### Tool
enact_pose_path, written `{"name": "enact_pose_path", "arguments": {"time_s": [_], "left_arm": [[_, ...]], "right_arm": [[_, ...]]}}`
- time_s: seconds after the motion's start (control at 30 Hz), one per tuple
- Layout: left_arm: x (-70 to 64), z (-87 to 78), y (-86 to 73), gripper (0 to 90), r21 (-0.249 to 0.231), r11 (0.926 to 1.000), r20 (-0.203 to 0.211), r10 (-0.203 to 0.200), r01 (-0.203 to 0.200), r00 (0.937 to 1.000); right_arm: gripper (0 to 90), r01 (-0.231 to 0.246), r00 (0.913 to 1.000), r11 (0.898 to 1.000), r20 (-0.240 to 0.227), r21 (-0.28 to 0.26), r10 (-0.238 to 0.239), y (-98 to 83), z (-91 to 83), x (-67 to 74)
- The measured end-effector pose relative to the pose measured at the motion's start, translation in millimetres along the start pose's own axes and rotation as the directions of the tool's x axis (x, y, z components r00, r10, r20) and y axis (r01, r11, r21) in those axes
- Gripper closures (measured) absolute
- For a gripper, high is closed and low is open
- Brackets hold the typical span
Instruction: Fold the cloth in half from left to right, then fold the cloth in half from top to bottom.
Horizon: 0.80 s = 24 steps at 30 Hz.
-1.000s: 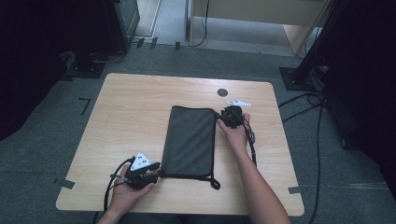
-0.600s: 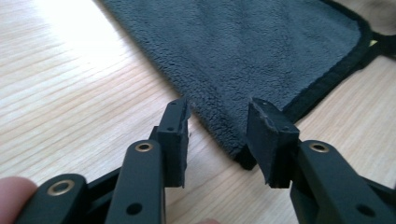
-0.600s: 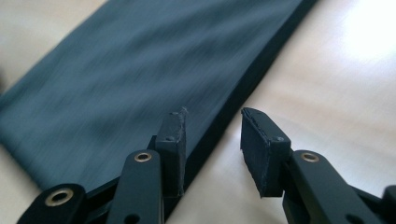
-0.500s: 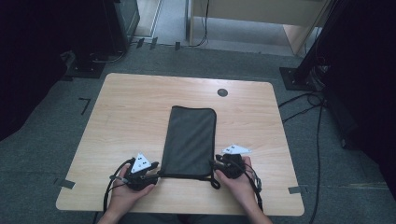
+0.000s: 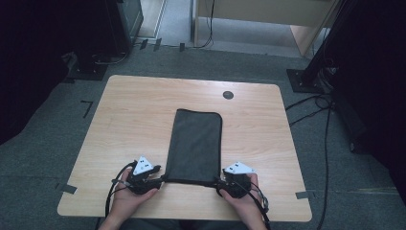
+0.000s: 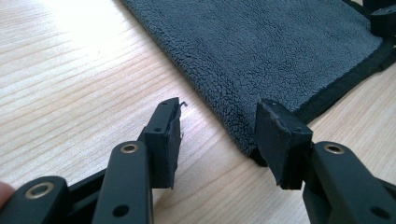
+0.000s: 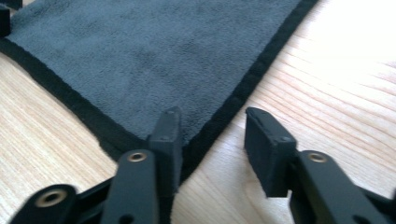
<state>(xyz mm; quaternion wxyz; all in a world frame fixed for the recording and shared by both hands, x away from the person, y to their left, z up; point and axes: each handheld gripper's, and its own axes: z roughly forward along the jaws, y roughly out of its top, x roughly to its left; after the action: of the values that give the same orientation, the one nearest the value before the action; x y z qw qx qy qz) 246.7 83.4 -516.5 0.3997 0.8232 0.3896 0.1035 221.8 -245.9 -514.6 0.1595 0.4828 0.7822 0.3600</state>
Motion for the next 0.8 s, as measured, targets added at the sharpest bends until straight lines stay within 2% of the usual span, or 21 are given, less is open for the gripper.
{"name": "enact_pose_path", "arguments": {"time_s": [0.1,0.13,0.2,0.3,0.57,0.73,0.77,0.8], "left_arm": [[-0.5,-0.7,-0.4,51.0,0.000,1.0000,0.000,0.001,-0.001,1.0000],[-0.6,-0.9,-0.6,50.9,-0.001,1.0000,0.001,0.004,-0.004,1.0000],[-0.5,-1.3,-0.5,50.2,-0.002,1.0000,0.003,0.005,-0.005,1.0000],[-0.2,-1.2,-0.3,49.3,-0.003,1.0000,0.003,0.002,-0.002,1.0000],[0.2,-3.1,-0.1,46.4,-0.025,0.9997,-0.002,0.001,-0.001,1.0000],[4.8,-4.8,2.2,44.8,-0.048,0.9984,0.011,-0.028,0.028,0.9995],[7.4,-5.4,4.1,44.8,-0.061,0.9969,0.018,-0.049,0.050,0.9987],[11.8,-5.2,8.1,43.5,-0.083,0.9949,-0.001,-0.057,0.057,0.9983]], "right_arm": [[50.1,-0.020,0.9997,1.000,-0.016,-0.001,0.020,0.1,-0.5,-3.3],[46.6,-0.035,0.9986,0.999,-0.039,-0.005,0.035,0.0,-1.2,-4.7],[45.9,-0.033,0.9981,0.999,-0.054,-0.024,0.032,1.3,-2.9,-6.1],[45.2,-0.026,0.9984,0.998,-0.052,-0.049,0.023,4.0,-4.6,-7.6],[44.5,-0.056,0.9981,0.994,-0.032,-0.090,0.054,18.6,-5.6,-22.7],[44.6,-0.047,0.9988,0.993,-0.019,-0.104,0.046,31.1,-3.2,-29.4],[44.6,-0.044,0.9989,0.993,-0.018,-0.105,0.043,32.8,-2.2,-31.0],[44.6,-0.045,0.9990,0.994,-0.005,-0.100,0.045,38.8,1.0,-37.0]]}}
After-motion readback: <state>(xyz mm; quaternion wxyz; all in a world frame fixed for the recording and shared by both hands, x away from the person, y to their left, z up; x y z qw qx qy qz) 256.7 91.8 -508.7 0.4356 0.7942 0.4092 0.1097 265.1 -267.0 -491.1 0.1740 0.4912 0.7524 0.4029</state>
